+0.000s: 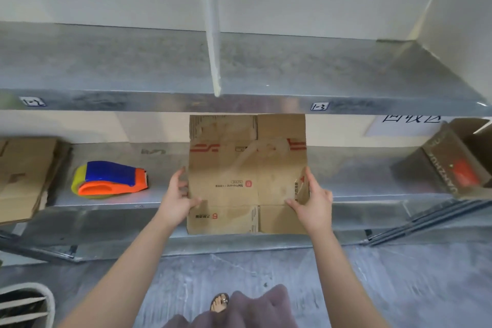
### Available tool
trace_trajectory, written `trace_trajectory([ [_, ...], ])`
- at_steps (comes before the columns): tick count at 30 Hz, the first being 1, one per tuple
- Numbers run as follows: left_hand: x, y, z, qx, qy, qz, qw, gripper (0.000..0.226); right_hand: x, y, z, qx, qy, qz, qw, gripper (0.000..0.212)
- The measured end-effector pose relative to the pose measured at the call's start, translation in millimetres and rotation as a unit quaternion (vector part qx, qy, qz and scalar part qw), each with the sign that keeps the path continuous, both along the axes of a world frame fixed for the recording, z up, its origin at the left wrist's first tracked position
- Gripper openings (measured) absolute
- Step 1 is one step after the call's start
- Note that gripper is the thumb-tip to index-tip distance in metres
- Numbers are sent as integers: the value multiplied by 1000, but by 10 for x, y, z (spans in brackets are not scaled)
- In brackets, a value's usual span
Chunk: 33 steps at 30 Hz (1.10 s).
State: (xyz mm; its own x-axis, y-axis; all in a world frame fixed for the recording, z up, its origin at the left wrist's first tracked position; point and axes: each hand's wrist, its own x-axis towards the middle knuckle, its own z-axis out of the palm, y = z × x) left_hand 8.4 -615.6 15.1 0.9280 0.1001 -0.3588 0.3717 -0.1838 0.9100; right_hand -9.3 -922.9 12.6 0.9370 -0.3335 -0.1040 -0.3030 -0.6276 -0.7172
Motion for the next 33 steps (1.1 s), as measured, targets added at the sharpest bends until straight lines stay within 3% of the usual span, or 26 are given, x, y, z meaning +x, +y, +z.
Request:
trace_trajectory([
  [3, -1, -94, -1, -32, 25, 27, 999, 97, 149, -99, 4, -14, 25, 7, 1000, 110],
  [8, 88, -239, 12, -63, 30, 54, 996, 79, 419, -226, -58, -12, -6, 50, 999, 97],
  [15, 165, -343, 67, -88, -16, 138, 986, 74, 642, -309, 74, 251, 37, 42, 966, 90],
  [20, 193, -371, 248, -68, -82, 115, 988, 72, 724, -300, 81, 337, 39, 46, 940, 77],
  [23, 265, -319, 333, -28, -97, 123, 987, 59, 767, -234, 121, 359, 25, 48, 932, 70],
  [26, 297, -254, 461, -10, -93, 111, 989, 59, 802, -161, 156, 368, 13, 50, 929, 75],
  [30, 223, -192, 523, -68, -99, 77, 990, 77, 765, -146, 169, 400, 15, 48, 915, 86],
  [33, 146, -207, 507, -107, -96, 62, 988, 76, 725, -127, 203, 418, 13, 70, 906, 94],
])
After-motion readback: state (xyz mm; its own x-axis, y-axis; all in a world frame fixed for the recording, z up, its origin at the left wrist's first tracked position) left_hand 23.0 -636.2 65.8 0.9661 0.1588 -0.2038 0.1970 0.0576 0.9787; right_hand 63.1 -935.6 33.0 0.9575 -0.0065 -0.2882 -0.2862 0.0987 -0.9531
